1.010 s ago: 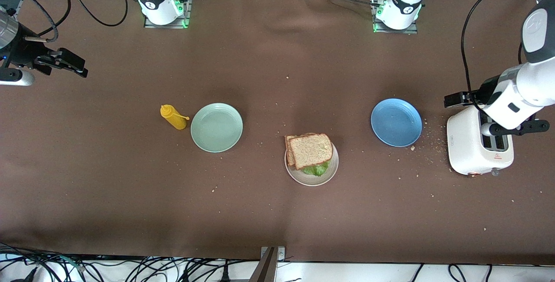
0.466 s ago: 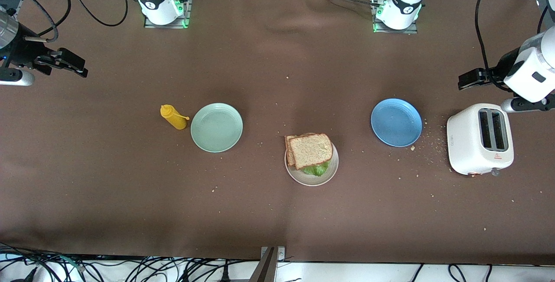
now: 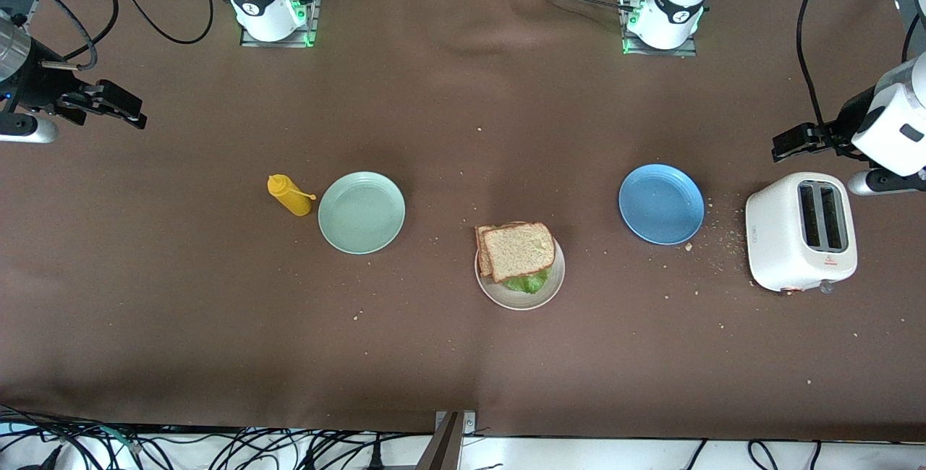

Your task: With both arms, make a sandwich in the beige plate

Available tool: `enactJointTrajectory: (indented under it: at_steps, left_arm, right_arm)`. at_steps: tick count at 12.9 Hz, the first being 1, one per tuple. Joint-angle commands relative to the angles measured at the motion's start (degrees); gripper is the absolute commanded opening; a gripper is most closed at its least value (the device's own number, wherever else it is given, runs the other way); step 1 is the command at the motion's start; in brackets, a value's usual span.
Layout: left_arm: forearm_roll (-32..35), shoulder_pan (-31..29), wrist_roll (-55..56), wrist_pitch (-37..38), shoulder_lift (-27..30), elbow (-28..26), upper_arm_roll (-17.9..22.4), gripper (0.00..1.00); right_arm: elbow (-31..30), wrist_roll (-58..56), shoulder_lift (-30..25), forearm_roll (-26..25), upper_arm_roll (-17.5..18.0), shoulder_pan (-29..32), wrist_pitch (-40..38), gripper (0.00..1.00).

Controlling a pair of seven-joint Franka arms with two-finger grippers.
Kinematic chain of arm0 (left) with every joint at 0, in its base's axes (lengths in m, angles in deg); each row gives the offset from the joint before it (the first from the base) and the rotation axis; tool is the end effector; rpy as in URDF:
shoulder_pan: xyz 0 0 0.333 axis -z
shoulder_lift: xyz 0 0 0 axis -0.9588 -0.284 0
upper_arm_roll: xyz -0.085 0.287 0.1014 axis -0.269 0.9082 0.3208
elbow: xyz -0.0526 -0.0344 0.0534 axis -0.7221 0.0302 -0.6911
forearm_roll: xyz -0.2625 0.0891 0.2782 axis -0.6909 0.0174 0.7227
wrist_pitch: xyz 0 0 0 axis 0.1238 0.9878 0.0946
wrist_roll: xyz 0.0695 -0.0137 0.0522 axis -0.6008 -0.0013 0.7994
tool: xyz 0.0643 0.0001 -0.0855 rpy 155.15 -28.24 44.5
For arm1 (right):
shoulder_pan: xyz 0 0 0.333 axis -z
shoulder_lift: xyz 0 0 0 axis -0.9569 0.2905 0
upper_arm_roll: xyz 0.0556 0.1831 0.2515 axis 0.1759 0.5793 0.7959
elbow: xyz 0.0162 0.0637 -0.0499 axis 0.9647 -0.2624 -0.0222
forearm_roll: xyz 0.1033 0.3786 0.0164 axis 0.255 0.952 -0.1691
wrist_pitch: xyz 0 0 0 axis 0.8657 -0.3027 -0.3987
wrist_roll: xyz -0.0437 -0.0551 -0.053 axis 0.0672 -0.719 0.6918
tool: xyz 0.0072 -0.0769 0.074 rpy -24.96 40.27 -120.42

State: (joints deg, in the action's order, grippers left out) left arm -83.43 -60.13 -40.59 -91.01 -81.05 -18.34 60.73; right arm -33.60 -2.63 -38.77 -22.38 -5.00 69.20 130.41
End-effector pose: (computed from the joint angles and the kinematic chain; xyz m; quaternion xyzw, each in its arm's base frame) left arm 0.5925 -0.0082 0.5809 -0.9956 -0.0605 0.0688 0.0187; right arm 0.5468 0.0097 0.5919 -0.9993 0.0296 0.0220 0.0013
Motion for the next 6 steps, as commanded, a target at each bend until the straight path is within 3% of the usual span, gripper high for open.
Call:
enactJointTrajectory:
  at_steps: [1, 6]
  left_arm:
    - [1.40, -1.25, 0.26, -1.11, 0.53, -1.02, -0.26, 1.00]
    - [1.22, -2.21, 0.26, -1.20, 0.09, -0.76, -0.26, 1.00]
  right_arm:
    - [0.03, -0.36, -0.86, -0.19, 0.00, -0.05, -0.66, 1.00]
    - [0.03, -0.36, -0.86, -0.19, 0.00, -0.05, -0.84, 1.00]
